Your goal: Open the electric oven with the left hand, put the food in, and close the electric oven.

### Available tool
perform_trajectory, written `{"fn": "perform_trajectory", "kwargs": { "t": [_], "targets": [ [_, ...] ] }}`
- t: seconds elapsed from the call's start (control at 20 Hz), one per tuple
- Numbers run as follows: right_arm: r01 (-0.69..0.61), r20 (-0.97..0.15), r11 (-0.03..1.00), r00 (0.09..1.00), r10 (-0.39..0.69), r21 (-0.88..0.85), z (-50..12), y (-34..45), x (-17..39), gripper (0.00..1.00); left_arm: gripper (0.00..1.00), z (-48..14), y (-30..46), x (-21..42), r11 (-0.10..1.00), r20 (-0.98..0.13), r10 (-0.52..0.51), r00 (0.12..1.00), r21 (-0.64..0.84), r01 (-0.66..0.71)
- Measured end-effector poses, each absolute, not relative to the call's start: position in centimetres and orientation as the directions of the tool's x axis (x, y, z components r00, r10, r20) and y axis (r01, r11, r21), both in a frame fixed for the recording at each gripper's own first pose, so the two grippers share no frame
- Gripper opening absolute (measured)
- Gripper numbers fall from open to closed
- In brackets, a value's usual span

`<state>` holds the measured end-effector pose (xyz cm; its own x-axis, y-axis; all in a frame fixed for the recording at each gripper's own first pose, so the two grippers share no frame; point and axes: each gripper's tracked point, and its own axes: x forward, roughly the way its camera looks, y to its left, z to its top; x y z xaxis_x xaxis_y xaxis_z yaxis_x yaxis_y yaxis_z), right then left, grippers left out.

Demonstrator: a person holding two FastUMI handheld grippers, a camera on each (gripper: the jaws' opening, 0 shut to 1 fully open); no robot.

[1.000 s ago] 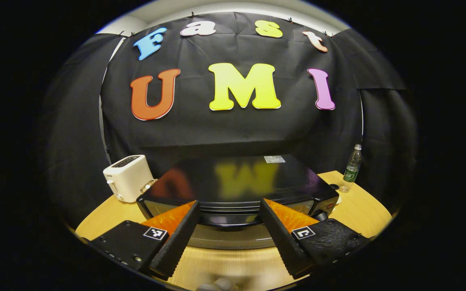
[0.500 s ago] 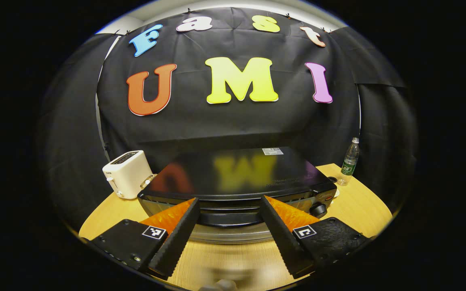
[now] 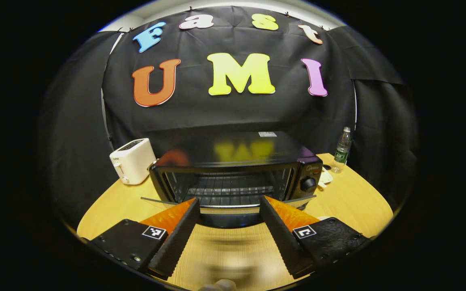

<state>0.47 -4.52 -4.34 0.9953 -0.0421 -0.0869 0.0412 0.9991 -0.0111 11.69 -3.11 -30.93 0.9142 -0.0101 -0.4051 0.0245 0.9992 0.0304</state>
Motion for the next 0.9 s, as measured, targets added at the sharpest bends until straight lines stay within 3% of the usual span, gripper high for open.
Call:
{"fn": "perform_trajectory", "kwargs": {
  "t": [0.9],
  "targets": [
    [0.014, -0.149, 1.000, 0.989, -0.017, -0.022, -7.9, -3.6, -0.3, 1.00, 0.98, -38.3, -3.2, 5.9, 0.999, -0.507, -0.032, 0.861, 0.013, 0.045]
  ]
}}
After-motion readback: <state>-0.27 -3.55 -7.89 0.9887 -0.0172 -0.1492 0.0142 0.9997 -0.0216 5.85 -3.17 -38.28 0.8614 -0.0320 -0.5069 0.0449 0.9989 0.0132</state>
